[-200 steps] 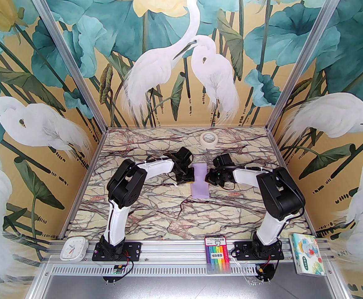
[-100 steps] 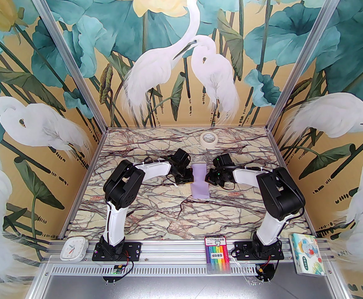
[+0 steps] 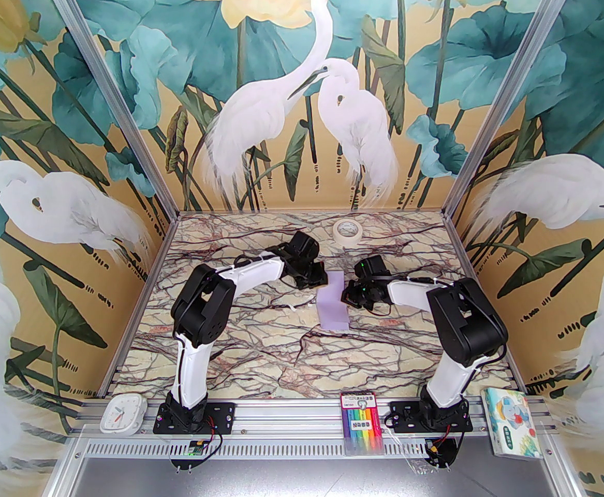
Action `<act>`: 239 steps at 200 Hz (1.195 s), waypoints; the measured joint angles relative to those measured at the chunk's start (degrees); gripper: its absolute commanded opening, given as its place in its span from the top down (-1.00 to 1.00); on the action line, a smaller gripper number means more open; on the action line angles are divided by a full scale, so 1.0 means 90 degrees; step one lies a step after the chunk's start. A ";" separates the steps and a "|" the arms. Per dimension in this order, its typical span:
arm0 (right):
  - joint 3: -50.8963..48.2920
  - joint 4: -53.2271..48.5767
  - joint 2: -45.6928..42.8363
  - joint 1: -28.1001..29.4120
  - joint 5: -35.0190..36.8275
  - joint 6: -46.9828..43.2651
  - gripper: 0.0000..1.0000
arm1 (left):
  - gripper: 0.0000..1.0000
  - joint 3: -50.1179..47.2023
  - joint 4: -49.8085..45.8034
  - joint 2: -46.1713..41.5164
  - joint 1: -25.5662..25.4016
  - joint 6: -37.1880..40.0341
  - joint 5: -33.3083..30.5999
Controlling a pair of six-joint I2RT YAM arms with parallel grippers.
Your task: Fold a paper plane with a square sheet of paper (fold left side to right side)
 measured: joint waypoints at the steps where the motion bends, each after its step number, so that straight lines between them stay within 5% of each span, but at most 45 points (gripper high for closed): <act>1: 0.0000 0.0000 0.0000 0.0000 -0.0002 0.0000 1.00 | 0.89 0.0019 0.0000 0.0017 0.0005 0.0000 0.0000; 152: 0.0000 0.0002 0.0000 0.0000 0.0000 0.0000 1.00 | 0.90 0.0100 -0.0029 0.0746 0.0211 0.0146 0.0049; 239: 0.0000 0.0010 -0.0002 0.0017 0.0019 0.0002 1.00 | 0.80 -0.1654 0.0908 -0.0984 0.0262 -0.0313 0.0427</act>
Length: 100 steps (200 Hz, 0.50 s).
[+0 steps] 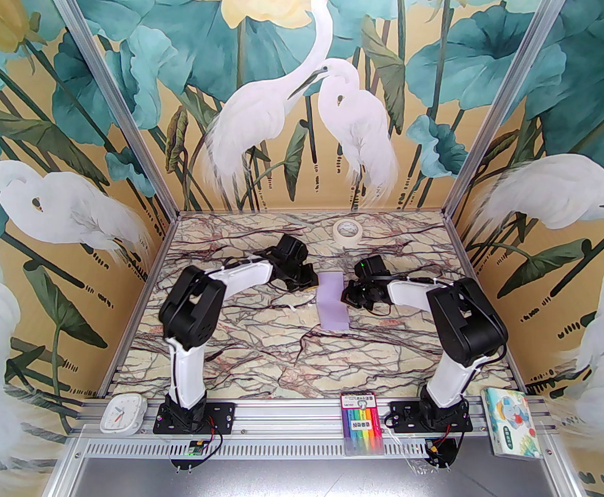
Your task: Fold a paper plane with a square sheet of paper (fold left side to right side)
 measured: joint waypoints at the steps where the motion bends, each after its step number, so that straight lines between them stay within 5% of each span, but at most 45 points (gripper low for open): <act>1: 0.0000 0.0000 0.0000 0.0000 0.0000 0.0000 1.00 | 0.80 0.0000 0.0000 0.0000 0.0000 0.0000 0.0000; 100: -0.0070 0.0146 -0.0005 0.0000 -0.0007 0.0000 1.00 | 0.79 -0.1180 0.0493 -0.0155 -0.0833 -0.0172 0.0408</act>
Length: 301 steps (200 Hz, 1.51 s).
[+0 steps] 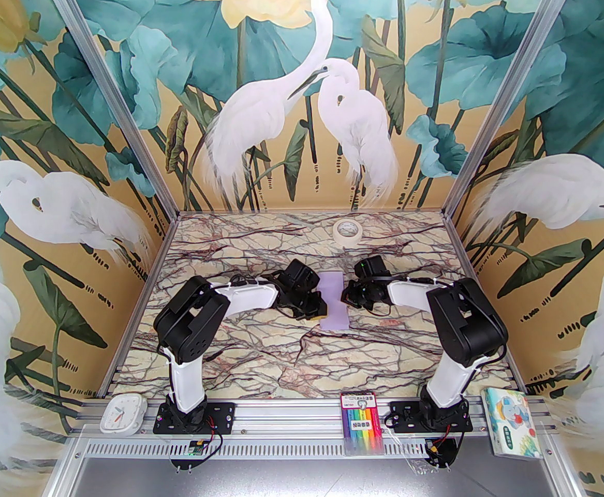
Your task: Fold a paper plane with a square sheet of paper (fold left side to right side)
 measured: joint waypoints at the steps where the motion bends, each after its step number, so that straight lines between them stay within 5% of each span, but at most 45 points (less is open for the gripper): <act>1: -0.0002 0.0005 -0.0002 0.0000 -0.0002 0.0000 1.00 | 0.79 -0.0007 0.0000 0.0000 0.0000 0.0000 0.0000; 176: -0.0100 0.0163 -0.0041 0.0000 0.0002 0.0002 1.00 | 0.81 -0.0002 -0.0238 0.0192 0.0063 0.0245 -0.0124; 301: -0.0100 0.0165 -0.0041 0.0000 0.0000 0.0002 1.00 | 0.76 0.2183 -0.0396 0.1188 0.0879 0.0221 -0.0248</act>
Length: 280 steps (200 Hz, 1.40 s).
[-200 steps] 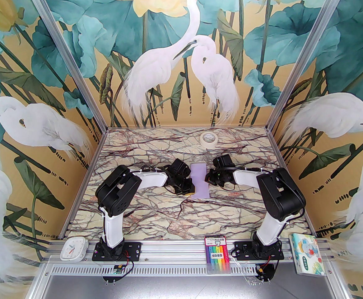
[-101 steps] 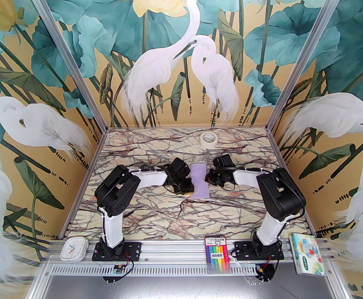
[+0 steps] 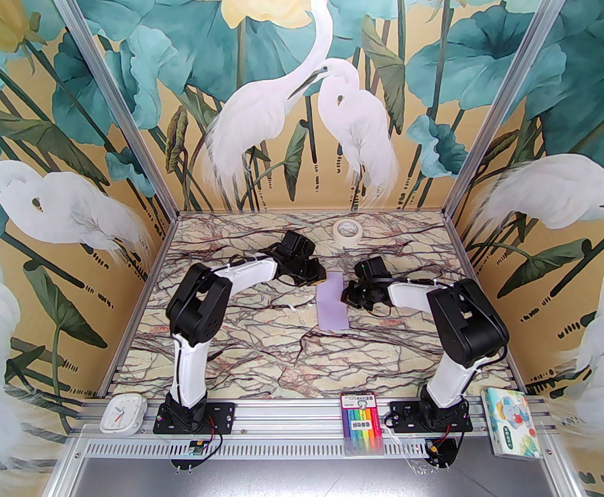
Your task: Fold a paper plane with a square sheet of paper (fold left side to right side)
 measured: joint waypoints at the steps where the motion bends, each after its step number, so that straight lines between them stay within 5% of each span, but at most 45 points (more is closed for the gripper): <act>1: 0.0000 0.0000 0.0000 0.0000 0.0000 0.0000 1.00 | 0.76 0.0002 -0.0002 0.0010 0.0002 0.0000 0.0000; 93: -0.0019 0.0041 0.0000 0.0000 -0.0002 0.0000 1.00 | 0.85 0.0034 -0.0075 0.0461 0.0095 0.0022 -0.0323; 167: -0.0024 0.0049 0.0000 0.0000 -0.0005 0.0000 1.00 | 0.70 -0.0085 -0.0012 0.0338 0.0095 0.0022 -0.0304; 280: 0.0274 -0.0704 -0.0612 0.0250 0.0124 -0.0070 1.00 | 0.84 -0.0304 0.0272 0.0323 0.0095 -0.0029 -0.0233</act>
